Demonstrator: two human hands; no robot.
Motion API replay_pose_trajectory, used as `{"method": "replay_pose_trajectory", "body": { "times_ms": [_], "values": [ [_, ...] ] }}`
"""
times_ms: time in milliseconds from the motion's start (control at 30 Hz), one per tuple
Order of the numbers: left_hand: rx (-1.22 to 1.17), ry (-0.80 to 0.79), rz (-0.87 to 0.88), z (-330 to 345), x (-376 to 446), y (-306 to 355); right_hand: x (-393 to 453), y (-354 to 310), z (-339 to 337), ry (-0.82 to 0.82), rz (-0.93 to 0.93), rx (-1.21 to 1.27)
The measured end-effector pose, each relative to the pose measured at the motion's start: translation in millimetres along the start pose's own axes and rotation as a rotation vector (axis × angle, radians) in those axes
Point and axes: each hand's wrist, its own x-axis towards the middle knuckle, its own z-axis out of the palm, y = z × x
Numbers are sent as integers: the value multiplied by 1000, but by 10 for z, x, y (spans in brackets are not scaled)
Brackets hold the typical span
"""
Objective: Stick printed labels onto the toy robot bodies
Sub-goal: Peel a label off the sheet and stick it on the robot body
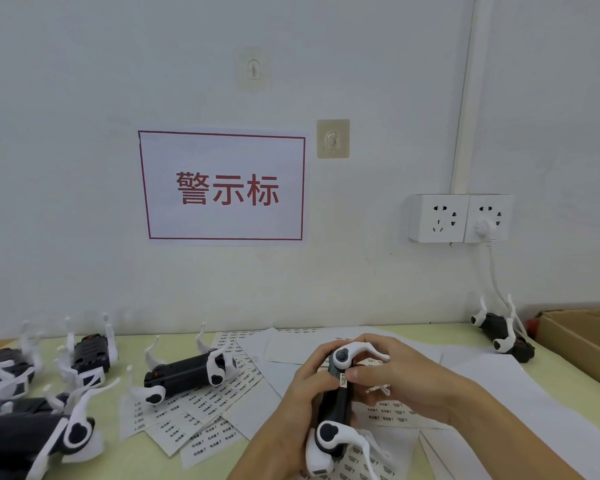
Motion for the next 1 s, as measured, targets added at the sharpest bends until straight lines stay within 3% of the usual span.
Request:
{"method": "replay_pose_trajectory", "body": {
  "times_ms": [433,733,1000],
  "values": [
    [-3,18,5,6,-1,-7,-18,28,-70,-93,-3,42],
    [-25,7,-6,8,-5,10,23,65,-23,-15,-22,24],
    [-58,-41,-35,-1,-3,-12,0,58,-88,-59,13,33]
  ]
}}
